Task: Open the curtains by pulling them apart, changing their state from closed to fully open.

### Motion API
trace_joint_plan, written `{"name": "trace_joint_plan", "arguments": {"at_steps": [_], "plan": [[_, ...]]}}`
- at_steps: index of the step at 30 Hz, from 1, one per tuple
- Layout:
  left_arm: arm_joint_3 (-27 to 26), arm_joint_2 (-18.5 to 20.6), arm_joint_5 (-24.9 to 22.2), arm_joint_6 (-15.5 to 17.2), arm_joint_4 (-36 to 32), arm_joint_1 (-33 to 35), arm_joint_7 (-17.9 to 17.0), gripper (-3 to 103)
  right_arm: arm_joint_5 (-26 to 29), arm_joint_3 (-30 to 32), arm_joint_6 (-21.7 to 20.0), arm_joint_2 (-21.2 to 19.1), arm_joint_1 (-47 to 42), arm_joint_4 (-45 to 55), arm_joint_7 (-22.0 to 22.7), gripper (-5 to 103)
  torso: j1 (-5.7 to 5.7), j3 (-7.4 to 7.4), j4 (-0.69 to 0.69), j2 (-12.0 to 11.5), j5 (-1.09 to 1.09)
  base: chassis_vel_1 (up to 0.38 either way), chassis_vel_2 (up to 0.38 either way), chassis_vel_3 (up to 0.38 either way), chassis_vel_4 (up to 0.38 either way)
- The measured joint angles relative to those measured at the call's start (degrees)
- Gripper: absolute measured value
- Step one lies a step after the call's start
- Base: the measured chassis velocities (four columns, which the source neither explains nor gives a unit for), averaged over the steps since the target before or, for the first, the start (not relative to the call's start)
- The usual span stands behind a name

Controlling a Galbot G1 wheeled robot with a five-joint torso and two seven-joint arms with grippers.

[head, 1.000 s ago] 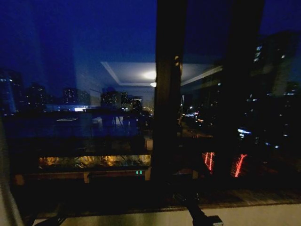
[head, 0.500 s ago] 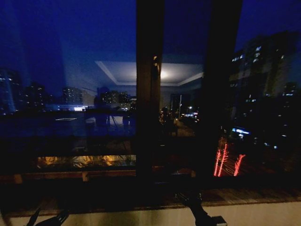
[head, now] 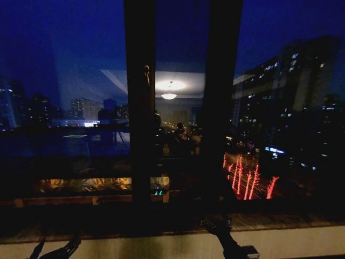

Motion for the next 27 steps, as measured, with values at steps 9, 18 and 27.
{"name": "trace_joint_plan", "arguments": {"at_steps": [9, 18, 27], "plan": [[-0.3, 0.1, -0.1, 0.0, -0.3, 0.1, 0.0, 100, 0.4, 0.0, -0.2, 0.0, 0.1, 0.6, 0.1, 100, 0.0, 0.0, -0.01, 0.0, 0.01, -0.219, -0.265, 0.215, 0.267], [-0.3, -0.3, -0.1, 0.0, -0.7, 0.5, -0.1, 100, 0.5, 0.3, -0.2, 0.0, -0.8, 1.4, 0.1, 100, 0.0, 0.0, 0.0, 0.0, 0.01, -0.22, -0.276, 0.216, 0.281], [-0.4, -0.8, 0.0, 0.0, -1.3, 0.7, -0.1, 100, 1.1, 0.5, -0.2, 0.0, -0.8, 1.9, 0.2, 100, 0.0, 0.0, 0.01, 0.0, 0.01, -0.213, -0.247, 0.206, 0.252]]}}
